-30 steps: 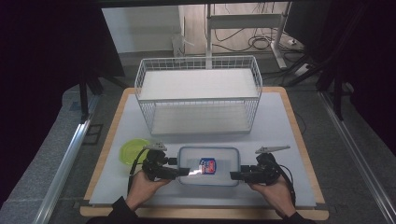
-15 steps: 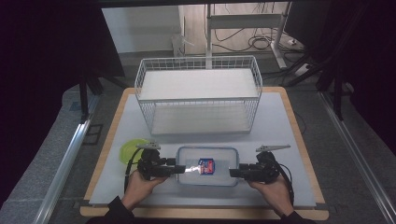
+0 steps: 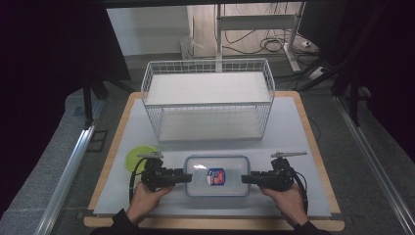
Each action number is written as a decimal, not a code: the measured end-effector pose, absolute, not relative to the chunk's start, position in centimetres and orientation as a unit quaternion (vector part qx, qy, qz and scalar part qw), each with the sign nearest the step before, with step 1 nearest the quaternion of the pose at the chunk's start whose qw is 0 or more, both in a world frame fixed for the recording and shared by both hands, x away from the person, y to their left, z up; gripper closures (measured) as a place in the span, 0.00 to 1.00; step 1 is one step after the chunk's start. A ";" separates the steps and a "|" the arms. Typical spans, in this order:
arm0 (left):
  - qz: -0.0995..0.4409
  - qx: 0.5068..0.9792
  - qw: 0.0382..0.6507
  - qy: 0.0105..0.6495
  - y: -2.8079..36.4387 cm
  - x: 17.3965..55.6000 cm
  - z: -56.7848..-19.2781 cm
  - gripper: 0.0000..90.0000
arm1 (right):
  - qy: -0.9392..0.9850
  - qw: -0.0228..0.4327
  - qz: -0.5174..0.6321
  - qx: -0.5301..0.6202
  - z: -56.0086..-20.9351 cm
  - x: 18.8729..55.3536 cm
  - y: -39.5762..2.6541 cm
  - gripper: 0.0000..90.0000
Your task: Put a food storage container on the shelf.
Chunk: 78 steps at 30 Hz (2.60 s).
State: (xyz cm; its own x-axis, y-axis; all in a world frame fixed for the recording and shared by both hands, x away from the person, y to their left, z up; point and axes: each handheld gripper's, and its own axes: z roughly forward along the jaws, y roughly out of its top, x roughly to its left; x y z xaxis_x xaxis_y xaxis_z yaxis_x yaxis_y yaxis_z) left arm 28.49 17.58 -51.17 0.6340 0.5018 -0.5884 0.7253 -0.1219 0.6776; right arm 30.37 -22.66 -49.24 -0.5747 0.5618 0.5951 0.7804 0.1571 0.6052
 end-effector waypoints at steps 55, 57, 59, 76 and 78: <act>-0.023 0.729 0.542 0.418 18.3 32.9 -39.6 0.57 | -0.741 0.061 -0.522 -0.418 -38.4 35.8 -21.1 0.58; -0.023 0.726 0.544 0.420 18.5 33.2 -39.1 0.57 | -0.741 0.058 -0.523 -0.417 -37.7 36.2 -20.8 0.58; -0.020 0.726 0.545 0.419 18.7 33.5 -38.5 0.57 | -0.741 0.055 -0.525 -0.415 -37.0 36.6 -20.6 0.58; 0.005 0.730 0.546 0.411 19.7 37.1 -32.4 0.57 | -0.725 0.062 -0.551 -0.409 -32.5 40.5 -19.7 0.58; 0.005 0.730 0.548 0.409 19.9 37.6 -32.0 0.57 | -0.724 0.060 -0.552 -0.409 -32.1 41.0 -19.6 0.58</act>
